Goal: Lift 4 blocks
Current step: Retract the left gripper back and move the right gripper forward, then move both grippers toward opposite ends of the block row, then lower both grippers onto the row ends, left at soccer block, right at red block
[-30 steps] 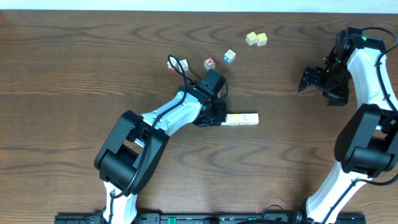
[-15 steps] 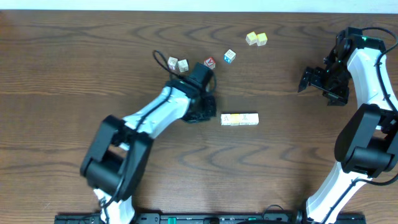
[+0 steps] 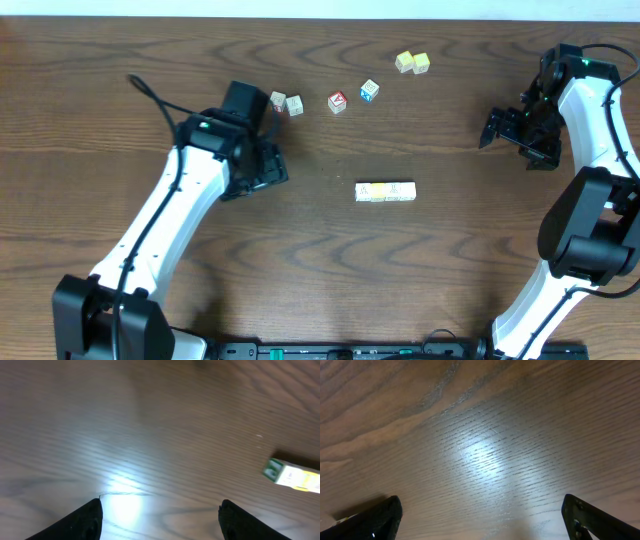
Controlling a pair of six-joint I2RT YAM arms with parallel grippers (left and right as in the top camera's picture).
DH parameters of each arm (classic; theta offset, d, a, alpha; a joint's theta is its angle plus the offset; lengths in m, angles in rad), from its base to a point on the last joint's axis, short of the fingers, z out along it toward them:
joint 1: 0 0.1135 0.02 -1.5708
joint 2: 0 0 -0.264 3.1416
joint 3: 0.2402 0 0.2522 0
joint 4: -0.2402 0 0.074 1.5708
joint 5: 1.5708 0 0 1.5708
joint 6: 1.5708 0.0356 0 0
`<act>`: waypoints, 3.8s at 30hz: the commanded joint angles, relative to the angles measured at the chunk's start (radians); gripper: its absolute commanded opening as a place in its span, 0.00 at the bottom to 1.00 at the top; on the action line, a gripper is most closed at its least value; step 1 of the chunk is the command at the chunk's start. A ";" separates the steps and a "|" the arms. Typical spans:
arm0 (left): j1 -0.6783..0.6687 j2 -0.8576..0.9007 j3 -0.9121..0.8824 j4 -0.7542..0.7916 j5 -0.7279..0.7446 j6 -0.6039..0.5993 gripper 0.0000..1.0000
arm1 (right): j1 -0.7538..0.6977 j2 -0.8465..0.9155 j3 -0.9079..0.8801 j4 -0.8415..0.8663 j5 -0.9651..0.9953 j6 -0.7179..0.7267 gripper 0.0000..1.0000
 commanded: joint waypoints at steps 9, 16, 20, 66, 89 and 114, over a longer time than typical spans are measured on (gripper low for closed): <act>0.011 -0.001 -0.003 -0.050 -0.051 0.005 0.76 | 0.002 -0.001 0.012 0.060 -0.008 -0.008 0.99; 0.011 -0.001 -0.003 -0.055 -0.051 0.005 0.76 | 0.003 -0.001 0.012 -0.046 -0.426 0.011 0.99; 0.011 0.000 -0.003 -0.075 -0.052 0.006 0.76 | 0.004 -0.001 0.012 -0.016 -0.497 0.028 0.91; -0.096 0.264 -0.021 0.237 0.372 0.197 0.07 | 0.097 -0.002 -0.379 0.187 -0.480 -0.297 0.01; -0.075 0.430 -0.021 0.403 0.581 0.198 0.07 | 0.050 -0.002 -0.466 0.241 -0.709 -0.429 0.01; -0.143 0.433 -0.021 0.466 0.461 0.099 0.07 | 0.106 -0.002 -0.518 0.337 -0.742 -0.429 0.01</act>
